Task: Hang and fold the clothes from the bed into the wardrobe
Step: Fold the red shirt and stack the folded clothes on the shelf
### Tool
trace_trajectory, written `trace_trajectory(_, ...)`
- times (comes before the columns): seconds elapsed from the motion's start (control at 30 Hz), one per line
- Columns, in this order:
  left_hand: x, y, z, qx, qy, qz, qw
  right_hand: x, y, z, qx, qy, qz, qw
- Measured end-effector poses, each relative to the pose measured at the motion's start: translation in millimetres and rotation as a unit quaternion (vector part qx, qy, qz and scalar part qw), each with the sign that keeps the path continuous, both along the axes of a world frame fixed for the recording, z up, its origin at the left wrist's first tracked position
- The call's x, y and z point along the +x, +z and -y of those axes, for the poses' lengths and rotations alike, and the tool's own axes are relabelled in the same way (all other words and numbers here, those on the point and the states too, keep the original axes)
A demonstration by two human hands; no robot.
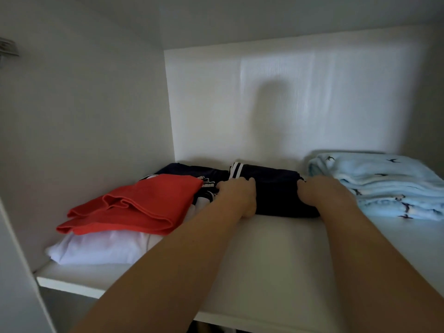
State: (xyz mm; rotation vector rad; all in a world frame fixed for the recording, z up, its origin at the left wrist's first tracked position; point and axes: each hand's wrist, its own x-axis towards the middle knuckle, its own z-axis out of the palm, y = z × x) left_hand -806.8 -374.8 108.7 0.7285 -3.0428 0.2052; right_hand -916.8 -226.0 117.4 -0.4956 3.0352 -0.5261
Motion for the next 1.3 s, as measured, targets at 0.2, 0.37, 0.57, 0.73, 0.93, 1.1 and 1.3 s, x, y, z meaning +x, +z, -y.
trace_trajectory(0.2,-11,3,-3,0.145,0.056,-0.012,0.988,-12,-2,-10,-0.008,-0.024,0.015,1.000)
trace_trajectory(0.37,-14,-6,-2,0.172,0.066,-0.029,0.982,0,-1,-4,-0.036,0.010,0.087,0.996)
trace_trajectory(0.57,-12,-16,5,0.146,0.042,-0.034,0.988,6,-2,1,-0.402,0.014,0.227,0.887)
trace_trajectory(0.73,-13,-23,3,0.122,0.043,-0.054,0.990,1,-2,3,-0.636,0.043,0.370,0.676)
trace_trajectory(0.93,-15,-25,-4,0.095,0.056,-0.120,0.987,-7,-6,15,-0.689,0.001,0.404,0.602)
trace_trajectory(1.1,-16,-27,-5,0.091,0.060,-0.164,0.980,-27,2,21,-0.647,-0.021,0.457,0.610)
trace_trajectory(1.3,-21,-28,-7,0.066,0.055,-0.164,0.983,-43,30,35,-0.417,0.011,0.369,0.831)
